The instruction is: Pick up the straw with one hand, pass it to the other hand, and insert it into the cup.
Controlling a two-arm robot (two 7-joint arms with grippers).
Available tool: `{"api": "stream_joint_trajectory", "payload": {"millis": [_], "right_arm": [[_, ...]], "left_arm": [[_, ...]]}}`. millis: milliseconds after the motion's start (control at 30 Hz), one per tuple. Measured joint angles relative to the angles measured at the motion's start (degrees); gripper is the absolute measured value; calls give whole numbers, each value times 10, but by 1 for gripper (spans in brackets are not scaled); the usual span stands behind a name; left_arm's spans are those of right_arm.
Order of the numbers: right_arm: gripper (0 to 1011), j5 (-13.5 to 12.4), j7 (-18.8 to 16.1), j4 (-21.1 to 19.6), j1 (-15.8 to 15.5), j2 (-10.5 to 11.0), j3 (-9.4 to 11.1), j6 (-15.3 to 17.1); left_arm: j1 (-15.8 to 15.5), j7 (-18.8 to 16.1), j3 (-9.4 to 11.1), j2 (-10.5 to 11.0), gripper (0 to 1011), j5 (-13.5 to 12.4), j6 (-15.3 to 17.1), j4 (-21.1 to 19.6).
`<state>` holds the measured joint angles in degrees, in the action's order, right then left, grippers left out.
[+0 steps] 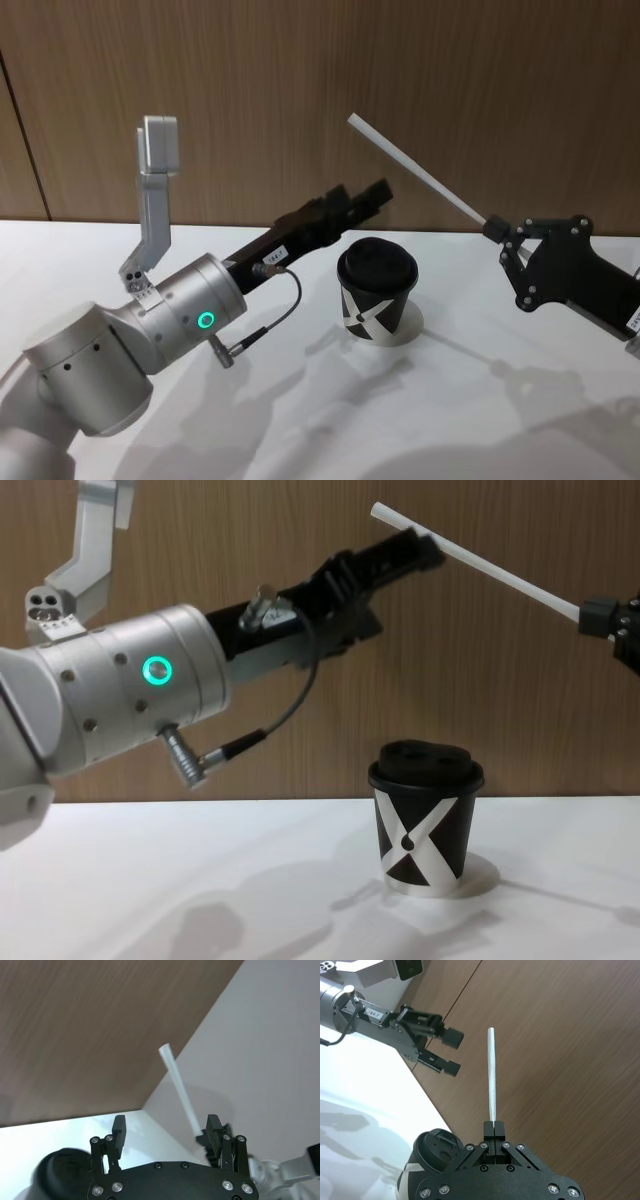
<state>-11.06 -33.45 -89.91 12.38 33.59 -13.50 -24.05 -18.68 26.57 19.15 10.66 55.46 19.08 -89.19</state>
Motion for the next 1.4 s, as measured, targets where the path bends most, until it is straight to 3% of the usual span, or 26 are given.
{"api": "stream_joint_trajectory", "payload": {"millis": [633, 1400], "right_arm": [[7, 0, 0, 0, 0, 0, 0, 0], [7, 0, 0, 0, 0, 0, 0, 0]], "left_arm": [[-10, 15, 1, -36, 1003, 60, 7, 6], [-32, 5, 20, -61, 1003, 78, 0, 30]]}}
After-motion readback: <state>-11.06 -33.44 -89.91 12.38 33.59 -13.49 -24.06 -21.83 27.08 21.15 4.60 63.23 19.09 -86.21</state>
